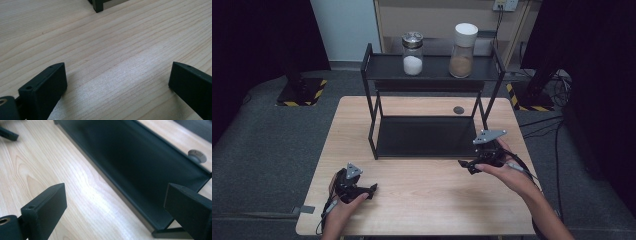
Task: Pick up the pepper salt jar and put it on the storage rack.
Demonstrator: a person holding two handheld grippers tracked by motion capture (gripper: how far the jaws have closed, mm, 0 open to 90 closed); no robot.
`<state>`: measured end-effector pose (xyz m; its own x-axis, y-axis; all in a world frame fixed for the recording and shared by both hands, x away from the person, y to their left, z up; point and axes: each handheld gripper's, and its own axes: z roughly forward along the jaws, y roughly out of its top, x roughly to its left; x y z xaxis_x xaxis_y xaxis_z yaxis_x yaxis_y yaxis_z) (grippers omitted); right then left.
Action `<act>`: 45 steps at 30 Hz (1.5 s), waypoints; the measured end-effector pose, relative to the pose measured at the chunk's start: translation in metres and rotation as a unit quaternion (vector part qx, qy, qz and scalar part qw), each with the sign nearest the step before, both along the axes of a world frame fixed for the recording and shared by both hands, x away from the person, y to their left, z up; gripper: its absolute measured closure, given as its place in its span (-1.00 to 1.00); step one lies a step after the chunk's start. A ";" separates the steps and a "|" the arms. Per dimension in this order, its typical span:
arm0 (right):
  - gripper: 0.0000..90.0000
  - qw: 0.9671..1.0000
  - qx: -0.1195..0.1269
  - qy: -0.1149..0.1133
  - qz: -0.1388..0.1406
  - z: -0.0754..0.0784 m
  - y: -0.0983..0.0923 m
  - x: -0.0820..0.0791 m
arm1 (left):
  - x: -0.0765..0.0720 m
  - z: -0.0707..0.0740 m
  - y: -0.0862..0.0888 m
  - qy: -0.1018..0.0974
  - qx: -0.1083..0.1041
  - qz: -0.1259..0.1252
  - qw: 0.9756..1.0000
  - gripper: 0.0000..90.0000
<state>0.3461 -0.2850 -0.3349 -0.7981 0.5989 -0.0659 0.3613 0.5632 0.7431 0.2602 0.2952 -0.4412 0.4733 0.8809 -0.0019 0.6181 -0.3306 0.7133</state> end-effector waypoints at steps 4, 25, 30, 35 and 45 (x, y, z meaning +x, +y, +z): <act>-0.90 1.000 -0.001 0.007 -0.004 -0.014 0.000 -0.005 | 0.000 0.000 0.000 0.000 0.000 0.000 1.000 -0.98; -0.90 0.999 -0.009 0.035 -0.014 -0.078 -0.003 -0.031 | 0.000 0.000 -0.001 0.000 0.001 0.001 1.000 -0.98; -0.90 0.999 -0.015 0.037 -0.013 -0.088 0.001 -0.037 | 0.000 0.000 -0.001 0.000 0.002 0.001 1.000 -0.98; -0.92 0.999 -0.012 0.041 -0.015 -0.099 0.001 -0.042 | -0.001 0.000 -0.001 -0.001 0.002 0.002 1.000 -0.98; -0.98 0.999 0.005 0.040 -0.030 -0.105 0.000 -0.048 | -0.001 0.000 -0.001 -0.001 0.002 0.002 1.000 -0.98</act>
